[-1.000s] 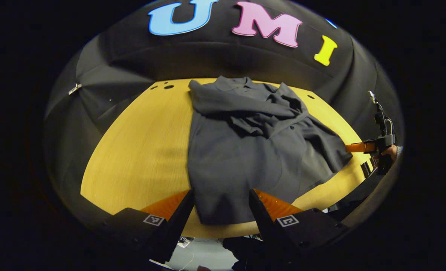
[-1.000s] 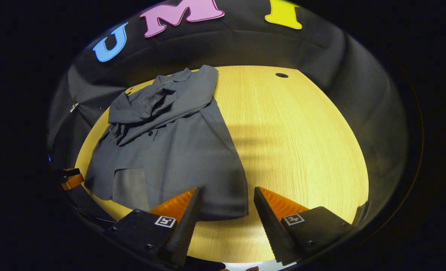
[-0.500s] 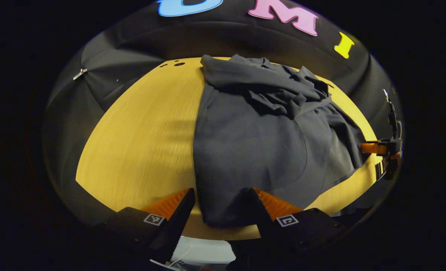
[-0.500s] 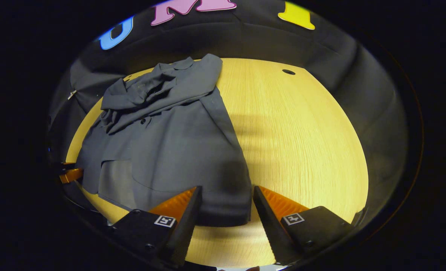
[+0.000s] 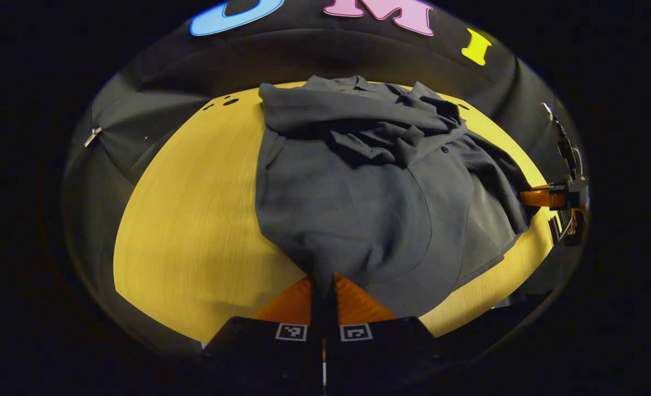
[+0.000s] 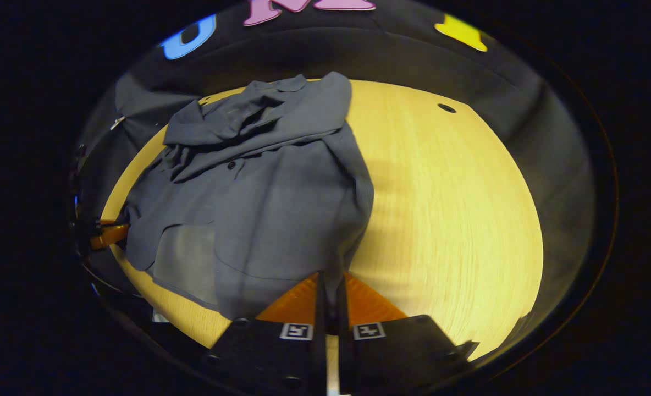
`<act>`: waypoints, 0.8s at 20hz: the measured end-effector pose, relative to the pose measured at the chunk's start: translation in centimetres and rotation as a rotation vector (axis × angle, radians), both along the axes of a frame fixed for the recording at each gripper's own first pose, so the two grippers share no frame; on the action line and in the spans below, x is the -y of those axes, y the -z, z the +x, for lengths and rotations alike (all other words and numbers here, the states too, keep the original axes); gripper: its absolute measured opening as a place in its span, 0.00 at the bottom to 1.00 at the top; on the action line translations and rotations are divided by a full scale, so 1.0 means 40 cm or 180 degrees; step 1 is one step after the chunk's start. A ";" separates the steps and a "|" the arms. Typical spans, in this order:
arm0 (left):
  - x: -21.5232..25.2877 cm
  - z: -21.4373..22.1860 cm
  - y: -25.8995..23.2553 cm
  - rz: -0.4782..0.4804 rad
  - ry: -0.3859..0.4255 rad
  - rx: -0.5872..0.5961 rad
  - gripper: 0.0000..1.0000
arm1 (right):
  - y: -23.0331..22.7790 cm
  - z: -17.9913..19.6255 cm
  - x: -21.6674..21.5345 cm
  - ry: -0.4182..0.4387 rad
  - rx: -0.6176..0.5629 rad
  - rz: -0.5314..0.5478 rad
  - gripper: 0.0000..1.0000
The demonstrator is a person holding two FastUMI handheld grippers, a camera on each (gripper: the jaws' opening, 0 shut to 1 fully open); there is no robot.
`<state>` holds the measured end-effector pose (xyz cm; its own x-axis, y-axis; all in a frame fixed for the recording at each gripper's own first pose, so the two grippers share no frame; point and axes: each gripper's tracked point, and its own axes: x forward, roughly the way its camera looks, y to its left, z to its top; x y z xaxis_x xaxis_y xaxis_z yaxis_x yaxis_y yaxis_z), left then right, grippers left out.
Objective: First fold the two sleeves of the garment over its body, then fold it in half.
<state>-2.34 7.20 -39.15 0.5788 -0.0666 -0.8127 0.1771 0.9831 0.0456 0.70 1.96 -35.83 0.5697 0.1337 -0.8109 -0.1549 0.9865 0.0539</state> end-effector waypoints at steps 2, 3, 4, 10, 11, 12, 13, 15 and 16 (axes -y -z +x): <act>-0.013 -0.006 -0.002 -0.0057 0.0012 -0.0056 0.06 | -0.004 -0.018 0.000 0.0059 -0.0055 0.0067 0.06; -0.030 -0.009 -0.002 -0.0074 -0.0012 -0.0070 0.06 | -0.008 -0.028 -0.007 0.0089 -0.0073 0.0150 0.06; -0.050 -0.014 -0.004 -0.0078 -0.0033 -0.0069 0.06 | -0.013 -0.051 -0.014 0.0098 -0.0111 0.0217 0.06; -0.127 -0.101 -0.020 -0.0167 -0.0150 -0.0233 0.06 | -0.031 -0.195 -0.034 -0.0039 -0.0360 0.0423 0.06; -0.135 -0.116 -0.032 -0.0192 -0.0171 -0.0278 0.06 | -0.038 -0.206 -0.036 -0.0020 -0.0397 0.0455 0.05; -0.147 -0.127 -0.044 -0.0207 -0.0183 -0.0318 0.06 | -0.049 -0.204 -0.041 0.0021 -0.0424 0.0522 0.06; -0.156 -0.134 -0.055 -0.0213 -0.0191 -0.0349 0.06 | -0.059 -0.196 -0.038 0.0068 -0.0442 0.0565 0.05; -0.160 -0.130 -0.071 -0.0236 -0.0181 -0.0389 0.06 | -0.062 -0.191 -0.041 0.0152 -0.0462 0.0645 0.05; -0.156 -0.122 -0.075 -0.0239 -0.0165 -0.0391 0.06 | -0.065 -0.189 -0.044 0.0178 -0.0466 0.0677 0.05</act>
<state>-7.21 13.45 -36.15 0.4795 -0.1024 -0.8716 0.1258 0.9909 -0.0472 -6.87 3.70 -33.23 0.4597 0.2817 -0.8422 -0.0758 0.9573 0.2788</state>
